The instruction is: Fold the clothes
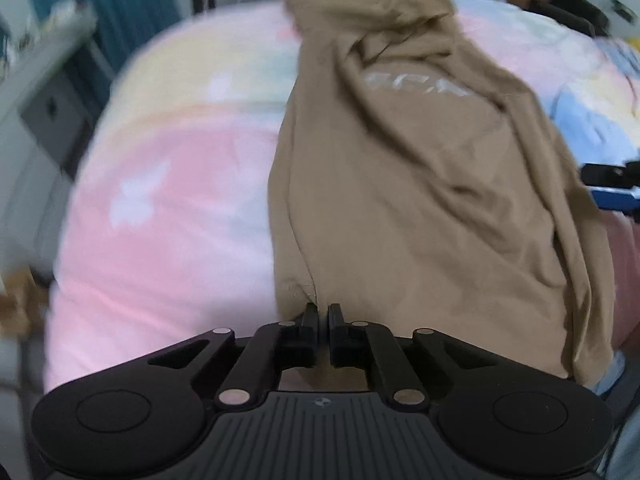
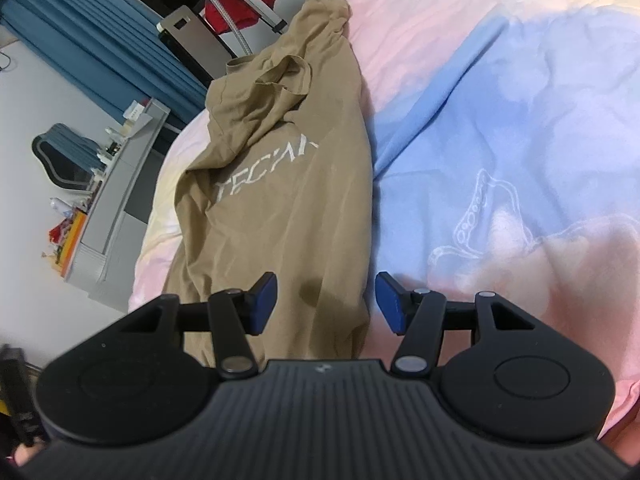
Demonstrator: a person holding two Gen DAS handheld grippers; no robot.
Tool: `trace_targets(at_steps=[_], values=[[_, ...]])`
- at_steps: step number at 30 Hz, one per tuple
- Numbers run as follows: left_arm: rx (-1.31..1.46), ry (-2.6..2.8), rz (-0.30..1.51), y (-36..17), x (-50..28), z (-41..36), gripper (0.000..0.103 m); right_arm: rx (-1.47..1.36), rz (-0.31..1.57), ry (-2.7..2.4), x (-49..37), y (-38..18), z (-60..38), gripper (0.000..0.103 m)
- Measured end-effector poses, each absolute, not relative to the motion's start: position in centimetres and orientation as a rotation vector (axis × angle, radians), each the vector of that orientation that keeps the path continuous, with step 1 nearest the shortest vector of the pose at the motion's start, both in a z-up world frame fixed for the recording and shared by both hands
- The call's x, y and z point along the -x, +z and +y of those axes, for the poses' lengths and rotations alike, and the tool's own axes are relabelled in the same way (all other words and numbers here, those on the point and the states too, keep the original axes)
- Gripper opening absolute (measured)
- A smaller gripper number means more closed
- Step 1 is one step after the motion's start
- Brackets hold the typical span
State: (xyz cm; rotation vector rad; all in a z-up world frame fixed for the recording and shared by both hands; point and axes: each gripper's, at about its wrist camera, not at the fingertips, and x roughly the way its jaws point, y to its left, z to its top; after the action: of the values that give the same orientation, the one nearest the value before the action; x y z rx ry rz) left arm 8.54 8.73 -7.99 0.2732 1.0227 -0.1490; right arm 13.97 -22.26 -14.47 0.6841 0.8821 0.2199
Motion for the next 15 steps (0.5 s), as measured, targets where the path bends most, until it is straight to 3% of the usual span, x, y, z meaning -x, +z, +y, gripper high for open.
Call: trace_targets(at_steps=[5,12,13,14,15], values=[[-0.54,-0.289,0.833,-5.3,-4.3,3.1,0.004,-0.694,0.884,0.201,-14.0,-14.8,-22.5,0.058],[-0.518,-0.505,0.922,-8.8,-4.5,-0.9,0.008,-0.681,0.904,0.18,-14.0,-15.1,-22.4,0.058],[-0.49,-0.516,0.955,-9.4,-5.0,-0.6,0.01,-0.68,0.911,0.175,-14.0,-15.3,-22.4,0.058],[-0.453,-0.528,0.991,-9.7,-5.6,-0.1,0.018,-0.682,0.923,0.172,-14.0,-15.5,-22.4,0.057],[-0.408,-0.542,1.021,-9.9,-6.1,0.5,0.035,-0.682,0.933,0.173,-14.0,-15.5,-22.4,0.057]])
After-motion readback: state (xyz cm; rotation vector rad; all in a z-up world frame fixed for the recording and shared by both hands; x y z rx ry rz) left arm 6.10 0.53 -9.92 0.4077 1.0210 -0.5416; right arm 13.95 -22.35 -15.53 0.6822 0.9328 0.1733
